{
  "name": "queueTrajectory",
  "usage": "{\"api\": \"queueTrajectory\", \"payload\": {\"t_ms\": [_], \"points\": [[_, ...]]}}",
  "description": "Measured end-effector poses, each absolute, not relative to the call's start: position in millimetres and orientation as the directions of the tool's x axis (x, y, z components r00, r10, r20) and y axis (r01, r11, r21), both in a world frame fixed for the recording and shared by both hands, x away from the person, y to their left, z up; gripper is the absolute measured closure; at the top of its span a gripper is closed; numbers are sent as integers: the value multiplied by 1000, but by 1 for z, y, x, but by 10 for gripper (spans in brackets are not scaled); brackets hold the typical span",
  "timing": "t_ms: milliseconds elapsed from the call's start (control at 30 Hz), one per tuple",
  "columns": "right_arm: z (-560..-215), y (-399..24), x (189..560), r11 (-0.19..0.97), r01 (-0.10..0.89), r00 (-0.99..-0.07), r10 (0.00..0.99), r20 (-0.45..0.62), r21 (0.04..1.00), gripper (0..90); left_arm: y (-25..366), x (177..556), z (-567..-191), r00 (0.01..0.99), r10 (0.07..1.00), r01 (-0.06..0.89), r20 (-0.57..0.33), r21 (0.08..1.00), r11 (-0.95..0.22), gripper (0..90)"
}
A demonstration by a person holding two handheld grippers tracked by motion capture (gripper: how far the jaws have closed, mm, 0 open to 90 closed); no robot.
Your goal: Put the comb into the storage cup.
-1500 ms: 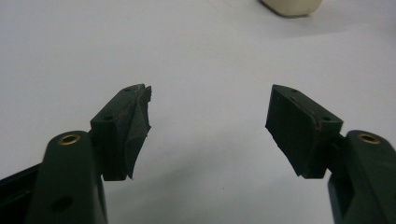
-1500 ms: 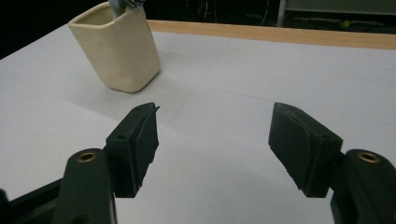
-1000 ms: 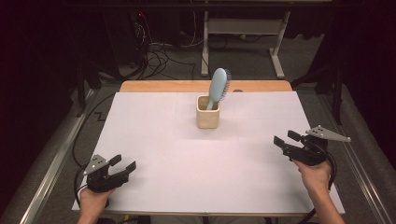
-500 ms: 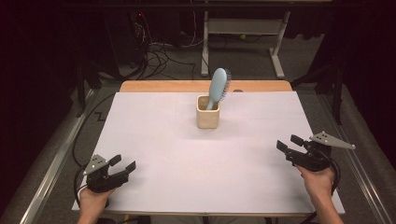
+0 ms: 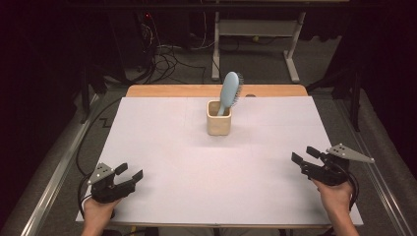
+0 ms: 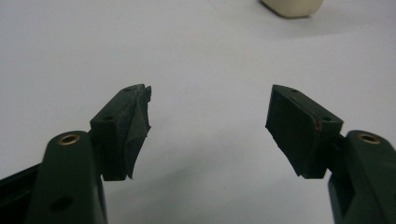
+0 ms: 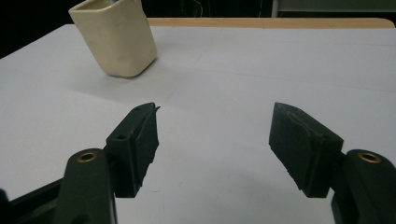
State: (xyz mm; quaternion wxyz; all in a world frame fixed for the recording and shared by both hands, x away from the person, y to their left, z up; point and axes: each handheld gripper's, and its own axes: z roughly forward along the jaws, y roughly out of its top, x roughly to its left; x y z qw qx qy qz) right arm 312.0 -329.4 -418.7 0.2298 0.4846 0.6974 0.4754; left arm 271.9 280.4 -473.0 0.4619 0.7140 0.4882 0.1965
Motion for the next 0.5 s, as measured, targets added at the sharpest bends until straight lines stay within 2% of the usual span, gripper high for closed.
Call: {"api": "queueTrajectory", "payload": {"t_ms": [500], "points": [[-427,-334,301,67,466,-416,897,152,882,340,280,271,-473,445,879,515,-172,852,-95,306]]}}
